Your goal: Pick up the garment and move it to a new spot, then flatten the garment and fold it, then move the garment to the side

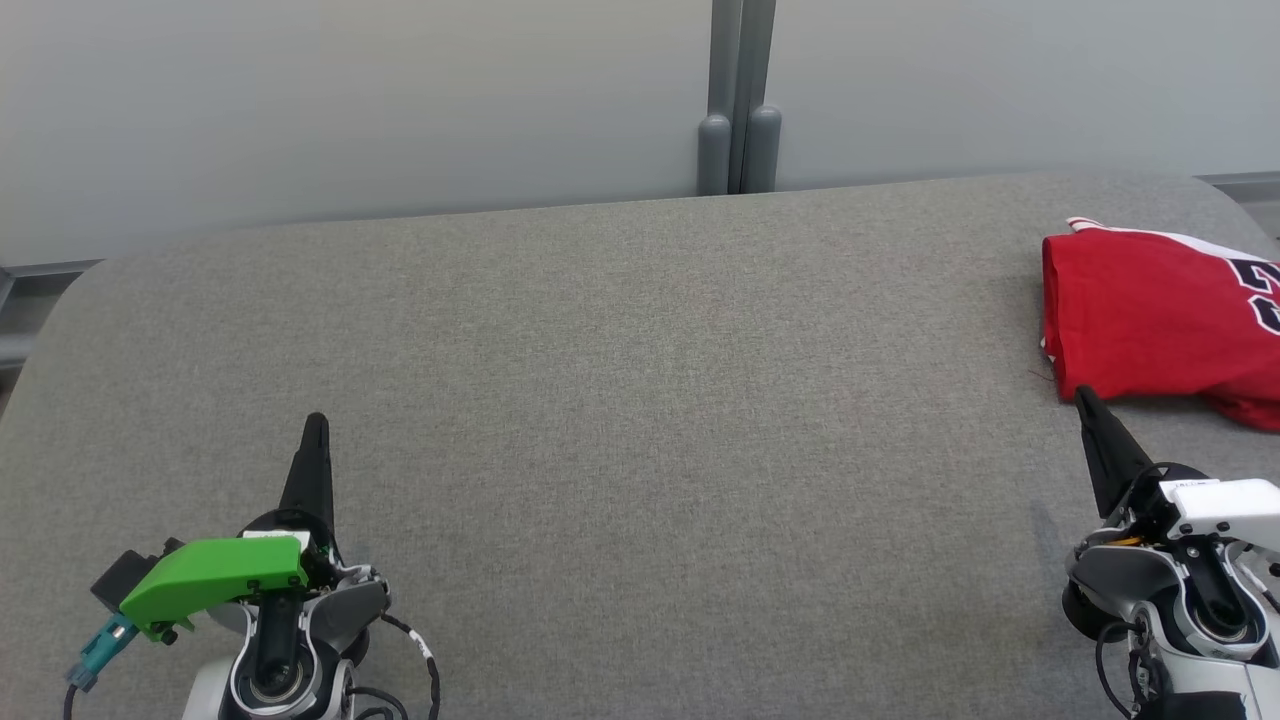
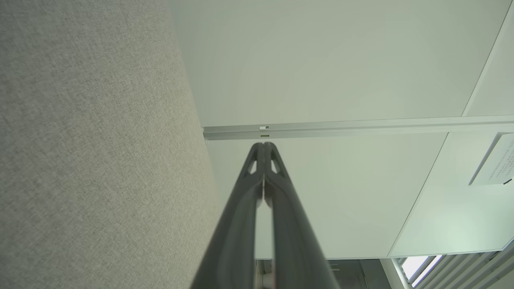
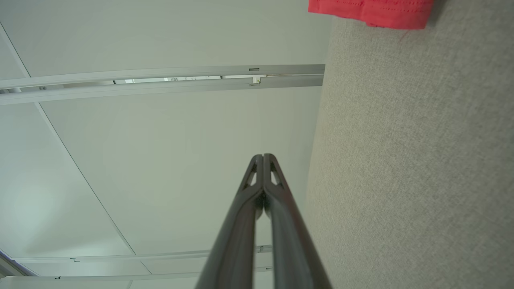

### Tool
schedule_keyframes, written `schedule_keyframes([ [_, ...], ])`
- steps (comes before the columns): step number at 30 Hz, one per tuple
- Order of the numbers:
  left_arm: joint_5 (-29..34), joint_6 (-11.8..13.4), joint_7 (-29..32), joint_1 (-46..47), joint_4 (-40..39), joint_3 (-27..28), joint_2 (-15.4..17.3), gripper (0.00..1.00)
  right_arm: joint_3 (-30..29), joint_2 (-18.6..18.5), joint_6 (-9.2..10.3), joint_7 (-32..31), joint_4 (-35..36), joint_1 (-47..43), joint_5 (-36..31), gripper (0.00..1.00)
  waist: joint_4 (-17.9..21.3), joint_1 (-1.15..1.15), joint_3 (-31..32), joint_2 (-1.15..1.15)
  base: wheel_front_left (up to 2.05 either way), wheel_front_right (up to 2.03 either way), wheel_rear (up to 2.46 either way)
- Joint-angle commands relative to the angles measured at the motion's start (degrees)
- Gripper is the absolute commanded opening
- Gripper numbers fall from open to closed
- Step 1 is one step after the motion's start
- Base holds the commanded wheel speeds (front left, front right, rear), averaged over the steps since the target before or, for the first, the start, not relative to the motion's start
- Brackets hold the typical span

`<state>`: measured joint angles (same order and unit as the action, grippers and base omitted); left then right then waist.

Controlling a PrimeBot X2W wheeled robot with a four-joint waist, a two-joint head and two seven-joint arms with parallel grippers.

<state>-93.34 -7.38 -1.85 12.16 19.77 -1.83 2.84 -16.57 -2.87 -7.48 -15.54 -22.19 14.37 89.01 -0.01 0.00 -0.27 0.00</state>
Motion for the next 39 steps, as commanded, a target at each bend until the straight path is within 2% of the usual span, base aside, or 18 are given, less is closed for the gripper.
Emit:
schedule_keyframes([
  [1, -0.34, -0.25, 0.01, 0.64, 0.04, 0.18, 0.01, 0.00, -0.10, -0.07, -0.02, -0.04, -0.10, 0.29, 0.23, 0.00, 0.00, 0.00, 0.00, 0.00, 0.00, 0.00, 0.00],
  [39, -0.36, -0.25, 0.00, 0.63, 0.02, 0.17, 0.01, 0.00, -0.08, -0.09, -0.02, -0.02, -0.10, 0.29, 0.25, 0.00, 0.00, 0.00, 0.00, 0.00, 0.00, 0.00, 0.00],
])
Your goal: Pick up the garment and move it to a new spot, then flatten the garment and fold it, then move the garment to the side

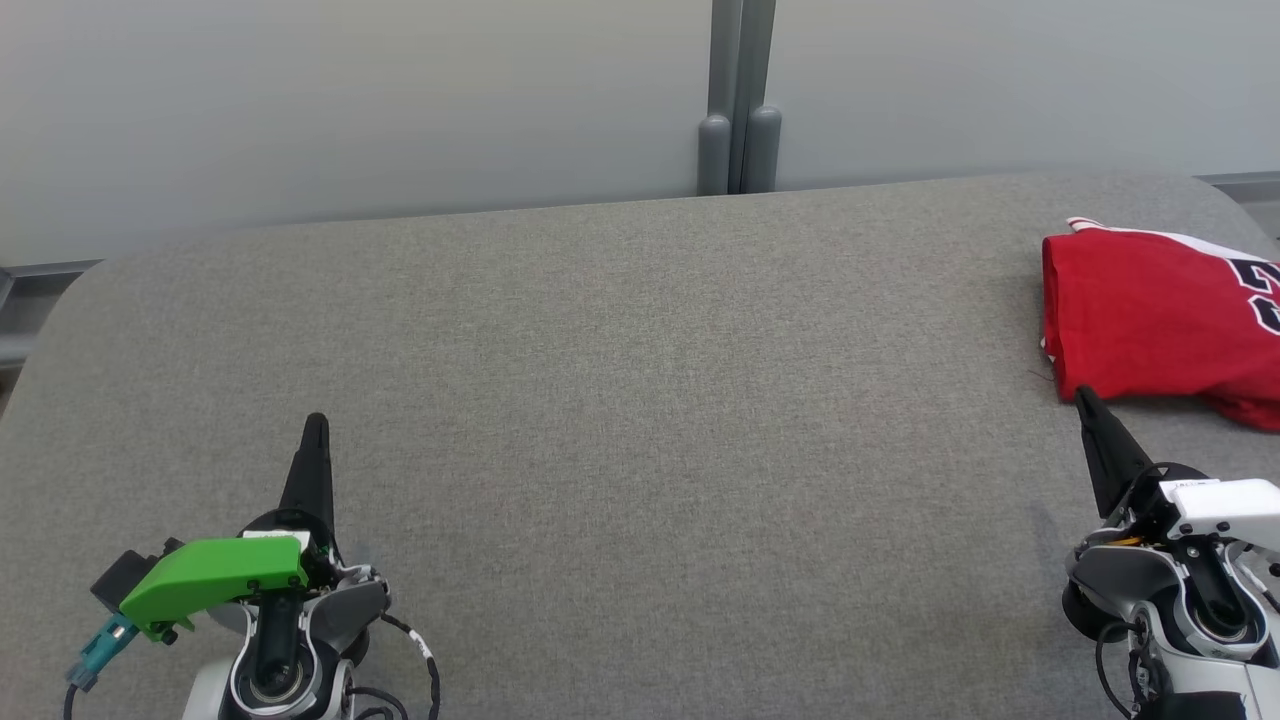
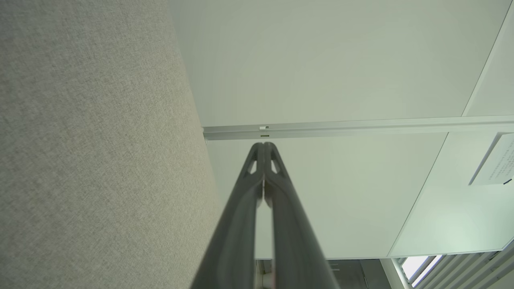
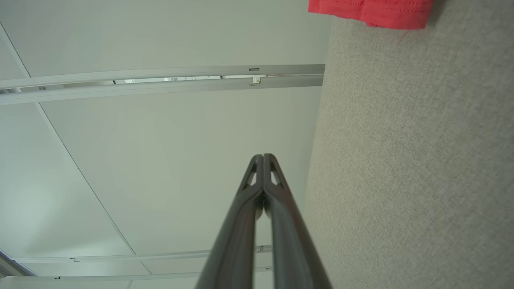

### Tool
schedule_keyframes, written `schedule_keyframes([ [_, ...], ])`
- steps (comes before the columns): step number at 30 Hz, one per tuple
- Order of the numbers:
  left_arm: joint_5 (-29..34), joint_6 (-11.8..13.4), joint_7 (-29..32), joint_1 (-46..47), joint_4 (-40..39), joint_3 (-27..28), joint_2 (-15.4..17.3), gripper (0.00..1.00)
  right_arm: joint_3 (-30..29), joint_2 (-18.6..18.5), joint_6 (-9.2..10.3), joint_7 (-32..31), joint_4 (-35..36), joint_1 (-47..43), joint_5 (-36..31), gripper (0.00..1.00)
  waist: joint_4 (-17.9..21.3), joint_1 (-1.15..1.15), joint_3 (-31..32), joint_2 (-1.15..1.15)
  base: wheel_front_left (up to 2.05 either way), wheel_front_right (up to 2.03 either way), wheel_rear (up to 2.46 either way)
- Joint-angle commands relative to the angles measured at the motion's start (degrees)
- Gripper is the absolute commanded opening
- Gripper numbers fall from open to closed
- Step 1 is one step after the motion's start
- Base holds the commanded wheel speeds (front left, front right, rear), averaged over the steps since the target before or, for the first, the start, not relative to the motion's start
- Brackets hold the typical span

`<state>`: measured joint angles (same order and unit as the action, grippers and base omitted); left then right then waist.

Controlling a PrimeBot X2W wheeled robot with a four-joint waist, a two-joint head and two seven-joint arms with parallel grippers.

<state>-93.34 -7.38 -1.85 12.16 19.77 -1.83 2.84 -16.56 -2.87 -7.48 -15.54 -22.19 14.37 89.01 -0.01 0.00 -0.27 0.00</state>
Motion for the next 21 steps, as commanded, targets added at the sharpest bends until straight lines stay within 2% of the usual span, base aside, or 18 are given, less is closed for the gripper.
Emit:
schedule_keyframes([
  [1, -0.36, -0.25, 0.00, 0.63, 0.02, 0.17, 0.01, 0.00, -0.09, -0.09, -0.02, -0.02, -0.10, 0.29, 0.25, 0.00, 0.00, 0.00, 0.00, 0.00, 0.00, 0.00, 0.00],
  [21, -0.36, -0.25, -0.01, 0.63, 0.01, 0.16, 0.01, 0.00, -0.08, -0.10, -0.02, -0.01, -0.10, 0.29, 0.26, 0.00, 0.00, 0.00, 0.00, 0.00, 0.00, 0.00, 0.00],
])
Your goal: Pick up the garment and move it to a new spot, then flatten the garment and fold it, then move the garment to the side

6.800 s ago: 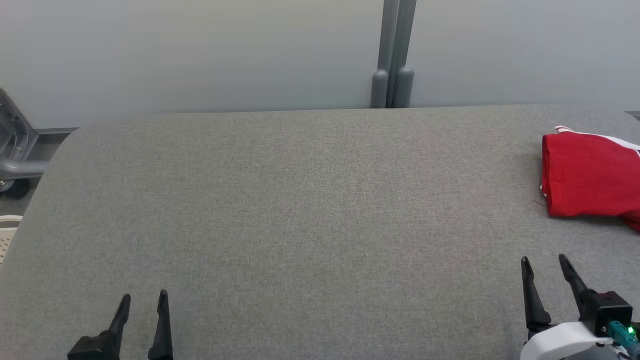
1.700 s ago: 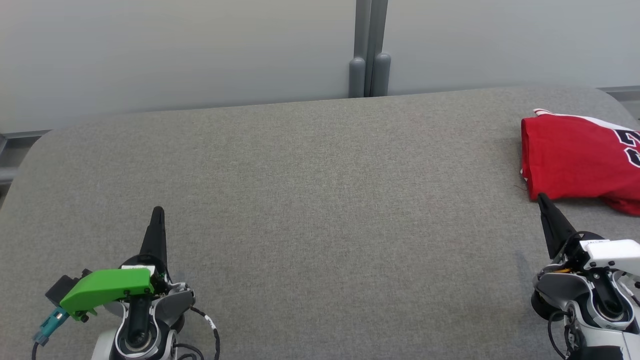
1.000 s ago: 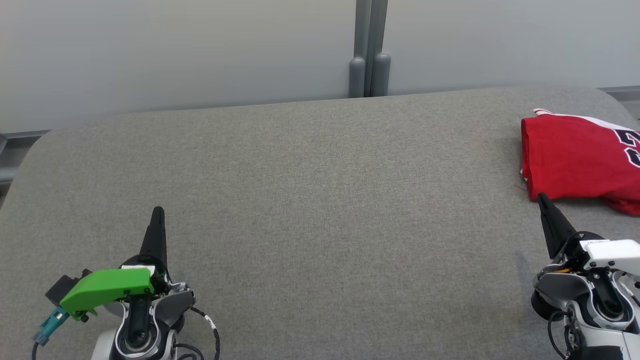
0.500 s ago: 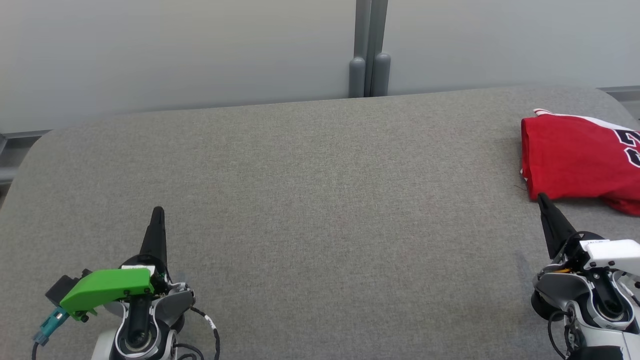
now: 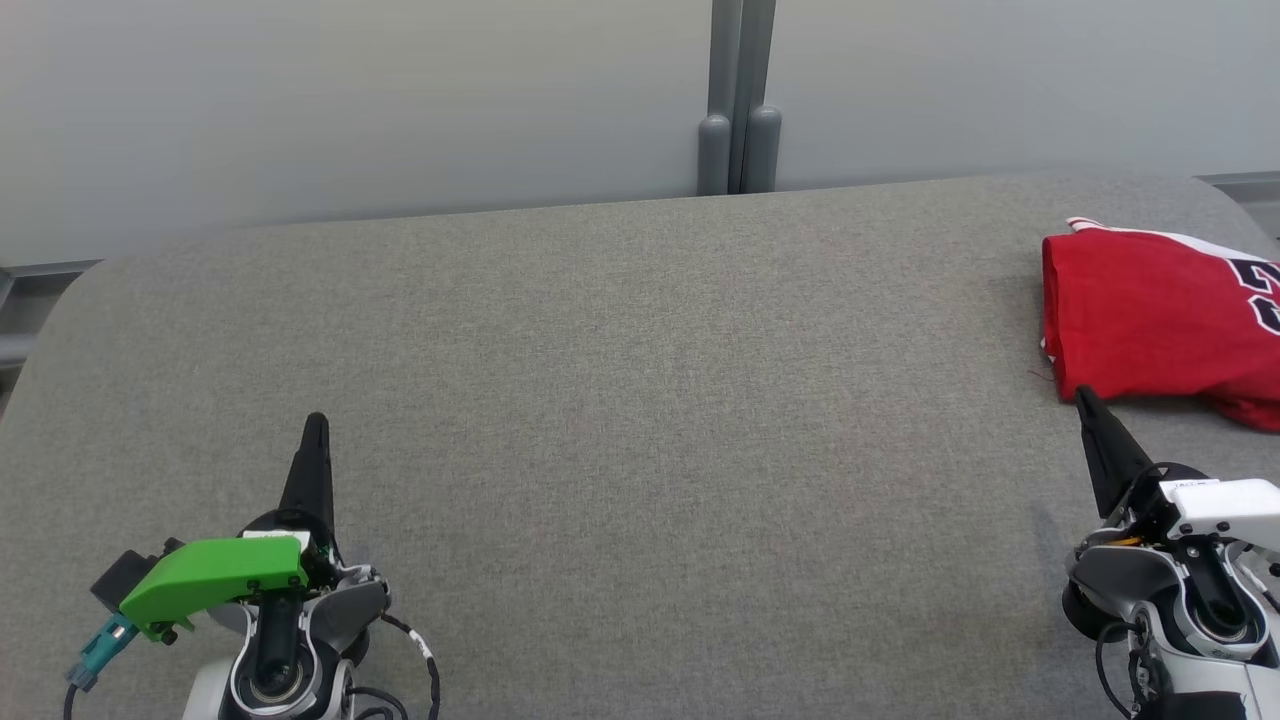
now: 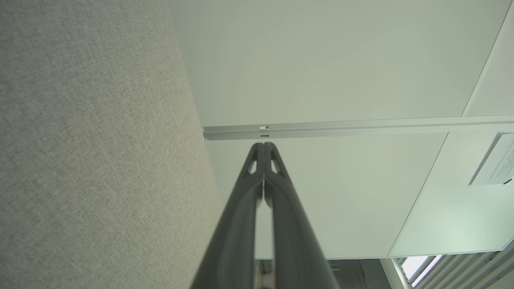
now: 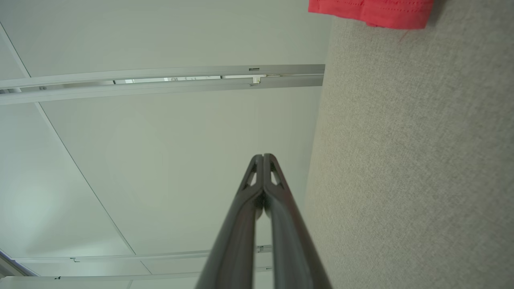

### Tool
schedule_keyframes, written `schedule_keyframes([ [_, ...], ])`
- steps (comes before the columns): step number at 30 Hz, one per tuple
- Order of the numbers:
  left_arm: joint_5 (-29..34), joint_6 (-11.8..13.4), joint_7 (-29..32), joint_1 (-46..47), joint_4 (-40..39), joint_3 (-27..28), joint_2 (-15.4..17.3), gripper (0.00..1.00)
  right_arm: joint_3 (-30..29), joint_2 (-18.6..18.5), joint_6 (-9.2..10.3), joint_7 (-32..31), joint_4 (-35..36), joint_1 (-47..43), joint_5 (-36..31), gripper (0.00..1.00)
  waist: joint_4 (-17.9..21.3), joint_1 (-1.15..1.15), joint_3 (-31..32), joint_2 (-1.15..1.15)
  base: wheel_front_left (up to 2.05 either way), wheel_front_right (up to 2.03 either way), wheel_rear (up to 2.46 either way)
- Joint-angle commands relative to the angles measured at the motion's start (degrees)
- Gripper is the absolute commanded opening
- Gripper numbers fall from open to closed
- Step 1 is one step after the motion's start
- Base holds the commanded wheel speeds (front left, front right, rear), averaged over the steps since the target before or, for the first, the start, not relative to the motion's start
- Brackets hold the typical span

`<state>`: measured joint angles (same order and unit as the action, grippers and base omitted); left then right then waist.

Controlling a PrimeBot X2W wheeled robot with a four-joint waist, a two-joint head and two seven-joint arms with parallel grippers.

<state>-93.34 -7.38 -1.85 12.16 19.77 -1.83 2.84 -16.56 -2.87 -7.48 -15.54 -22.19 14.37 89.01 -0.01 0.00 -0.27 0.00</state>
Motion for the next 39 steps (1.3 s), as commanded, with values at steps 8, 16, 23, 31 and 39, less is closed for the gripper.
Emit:
schedule_keyframes([
  [8, -0.37, -0.25, -0.01, 0.63, 0.01, 0.17, 0.01, 0.00, -0.07, -0.10, -0.02, 0.00, -0.10, 0.28, 0.26, 0.00, 0.00, 0.00, 0.00, 0.00, 0.00, 0.00, 0.00],
  [16, -0.37, -0.25, -0.01, 0.63, 0.01, 0.17, 0.01, 0.00, -0.07, -0.10, -0.02, 0.00, -0.10, 0.28, 0.26, 0.00, 0.00, 0.00, 0.00, 0.00, 0.00, 0.00, 0.00],
  [23, -0.37, -0.25, -0.01, 0.63, 0.01, 0.17, 0.01, 0.00, -0.06, -0.11, -0.02, 0.00, -0.10, 0.28, 0.26, 0.00, 0.00, 0.00, 0.00, 0.00, 0.00, 0.00, 0.00],
  [31, -0.37, -0.25, -0.02, 0.63, 0.00, 0.17, 0.01, 0.00, -0.06, -0.11, -0.02, 0.01, -0.09, 0.28, 0.26, 0.00, 0.00, 0.00, 0.00, 0.00, 0.00, 0.00, 0.00],
  [39, -0.37, -0.25, -0.02, 0.63, 0.00, 0.16, 0.01, 0.00, -0.06, -0.11, -0.02, 0.01, -0.09, 0.28, 0.26, 0.00, 0.00, 0.00, 0.00, 0.00, 0.00, 0.00, 0.00],
])
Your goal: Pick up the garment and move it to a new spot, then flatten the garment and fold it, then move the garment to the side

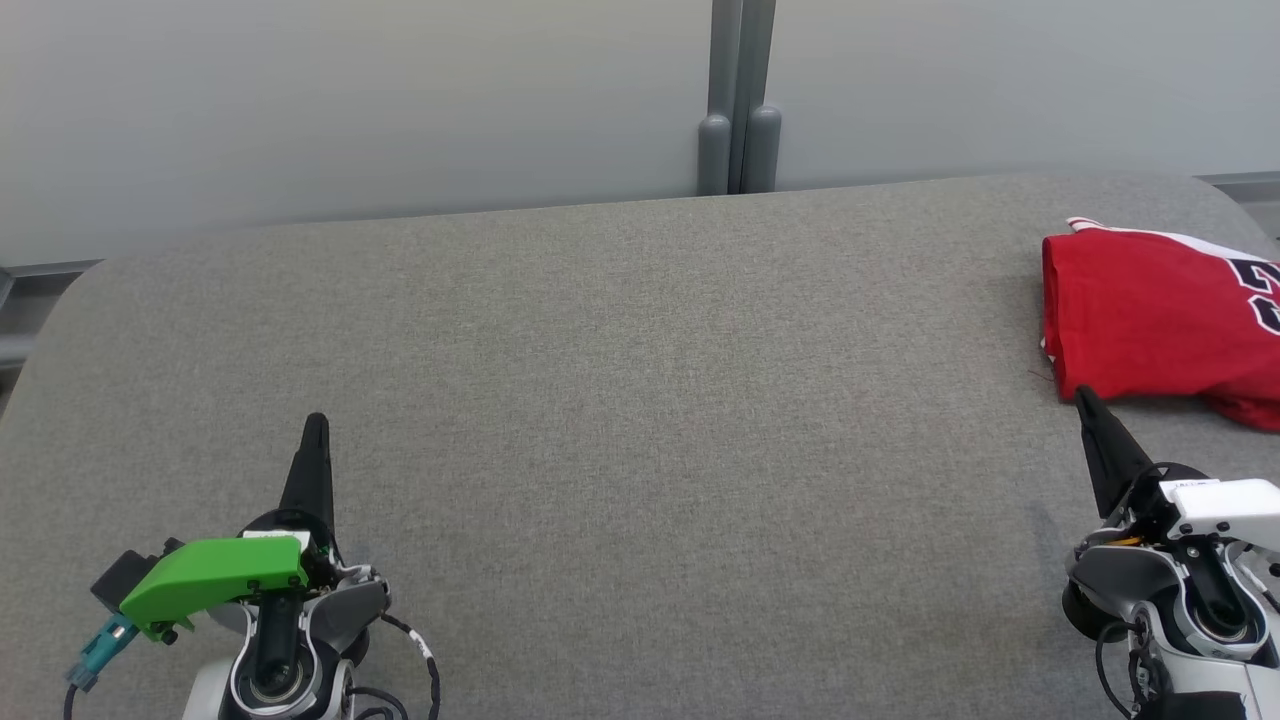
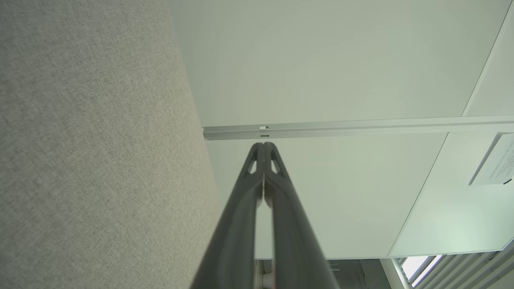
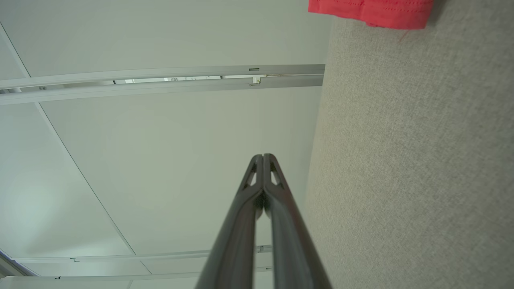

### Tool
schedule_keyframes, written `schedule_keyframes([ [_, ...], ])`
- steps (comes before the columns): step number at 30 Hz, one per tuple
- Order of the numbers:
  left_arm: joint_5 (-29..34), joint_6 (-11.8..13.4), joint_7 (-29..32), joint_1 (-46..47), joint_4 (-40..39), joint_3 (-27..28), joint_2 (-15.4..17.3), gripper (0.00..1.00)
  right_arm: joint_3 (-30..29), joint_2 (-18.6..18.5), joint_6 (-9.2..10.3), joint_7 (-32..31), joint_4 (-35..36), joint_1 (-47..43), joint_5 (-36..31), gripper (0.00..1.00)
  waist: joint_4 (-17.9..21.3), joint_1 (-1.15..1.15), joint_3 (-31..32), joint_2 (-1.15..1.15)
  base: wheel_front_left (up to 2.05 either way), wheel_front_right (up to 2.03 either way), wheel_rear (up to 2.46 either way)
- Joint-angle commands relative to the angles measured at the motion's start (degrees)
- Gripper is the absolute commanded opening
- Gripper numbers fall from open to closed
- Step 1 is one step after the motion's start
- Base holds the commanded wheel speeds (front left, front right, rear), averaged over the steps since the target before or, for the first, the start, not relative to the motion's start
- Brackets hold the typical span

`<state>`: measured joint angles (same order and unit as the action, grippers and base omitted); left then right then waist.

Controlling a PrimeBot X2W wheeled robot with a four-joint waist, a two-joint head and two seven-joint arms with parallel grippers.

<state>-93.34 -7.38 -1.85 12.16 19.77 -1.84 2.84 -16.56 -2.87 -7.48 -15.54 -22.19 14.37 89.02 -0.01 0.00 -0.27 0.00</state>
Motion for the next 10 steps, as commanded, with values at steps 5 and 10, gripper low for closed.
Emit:
schedule_keyframes([
  [5, -0.37, -0.25, -0.02, 0.63, 0.00, 0.17, 0.01, 0.00, -0.05, -0.11, -0.02, 0.01, -0.09, 0.28, 0.26, 0.00, 0.00, 0.00, 0.00, 0.00, 0.00, 0.00, 0.00],
  [10, -0.37, -0.25, -0.02, 0.63, 0.00, 0.17, 0.01, 0.00, -0.05, -0.11, -0.02, 0.01, -0.09, 0.28, 0.26, 0.00, 0.00, 0.00, 0.00, 0.00, 0.00, 0.00, 0.00],
])
